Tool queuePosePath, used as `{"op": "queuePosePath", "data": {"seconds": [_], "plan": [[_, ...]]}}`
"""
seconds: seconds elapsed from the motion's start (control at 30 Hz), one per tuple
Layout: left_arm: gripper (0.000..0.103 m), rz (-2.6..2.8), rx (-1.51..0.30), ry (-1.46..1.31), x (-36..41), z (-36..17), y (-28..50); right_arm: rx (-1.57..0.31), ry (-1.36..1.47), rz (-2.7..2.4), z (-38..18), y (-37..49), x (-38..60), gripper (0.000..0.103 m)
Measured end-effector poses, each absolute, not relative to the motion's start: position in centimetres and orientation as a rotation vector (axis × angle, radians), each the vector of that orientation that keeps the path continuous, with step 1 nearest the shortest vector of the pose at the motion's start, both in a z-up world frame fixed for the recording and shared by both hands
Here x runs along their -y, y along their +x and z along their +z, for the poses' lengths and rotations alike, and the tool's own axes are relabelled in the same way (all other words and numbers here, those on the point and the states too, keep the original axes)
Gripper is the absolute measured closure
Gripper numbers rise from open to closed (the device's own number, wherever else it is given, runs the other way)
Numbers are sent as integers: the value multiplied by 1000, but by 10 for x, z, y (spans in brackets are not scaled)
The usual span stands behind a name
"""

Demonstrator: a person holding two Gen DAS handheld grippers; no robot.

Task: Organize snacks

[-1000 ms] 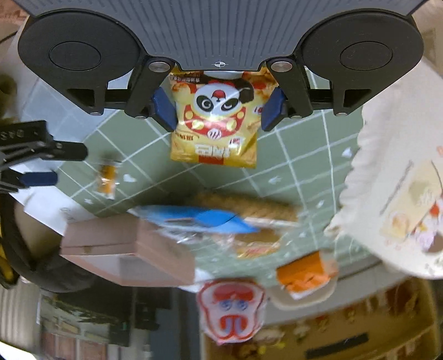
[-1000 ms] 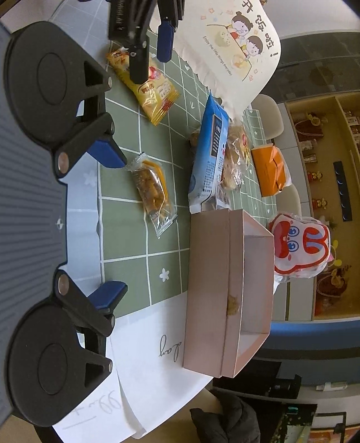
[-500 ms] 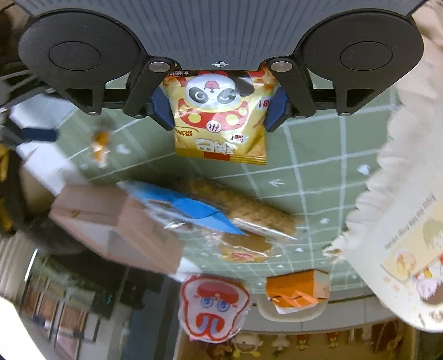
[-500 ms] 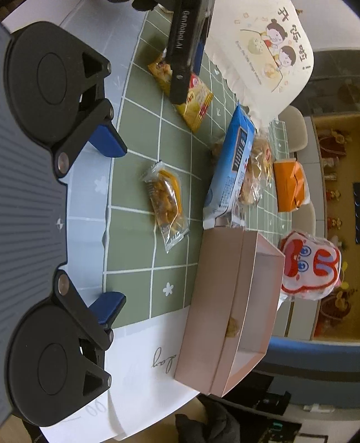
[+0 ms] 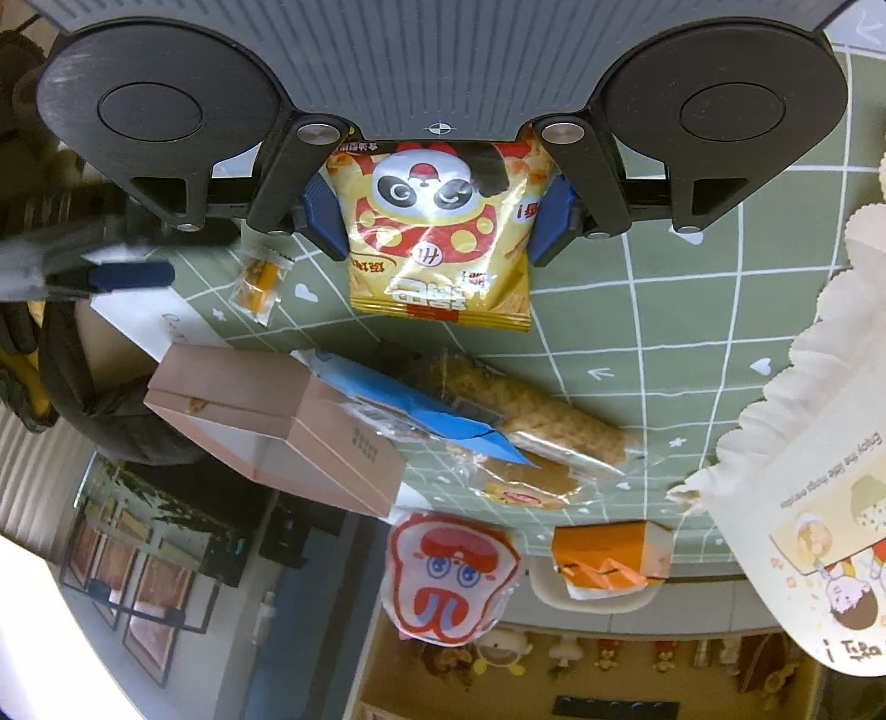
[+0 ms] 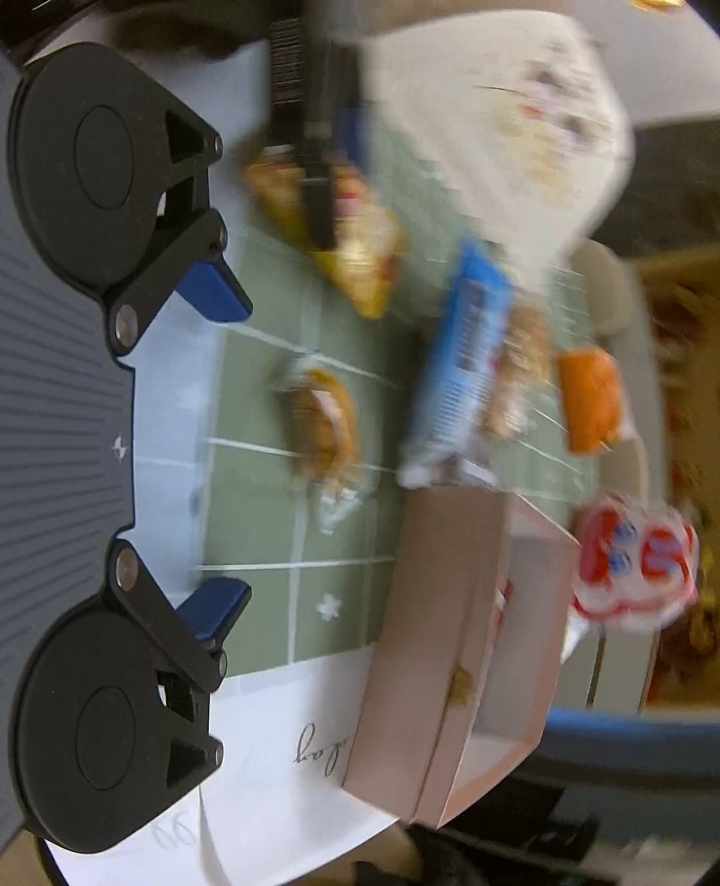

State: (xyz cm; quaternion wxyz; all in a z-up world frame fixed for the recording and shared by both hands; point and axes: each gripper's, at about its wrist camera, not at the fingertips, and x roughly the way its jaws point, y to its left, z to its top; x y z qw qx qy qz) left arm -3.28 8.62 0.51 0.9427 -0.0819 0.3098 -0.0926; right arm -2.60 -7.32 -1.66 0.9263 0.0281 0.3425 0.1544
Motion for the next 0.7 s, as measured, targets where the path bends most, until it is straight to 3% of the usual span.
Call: {"op": "queuePosePath", "data": {"seconds": [0.27, 0.7], "plan": [[27, -185, -627, -176, -87, 5, -34, -709, -21, 238, -18, -3, 54, 5], [27, -164, -629, -162, -82, 5, -34, -676, 5, 109, -23, -37, 117, 5]]}}
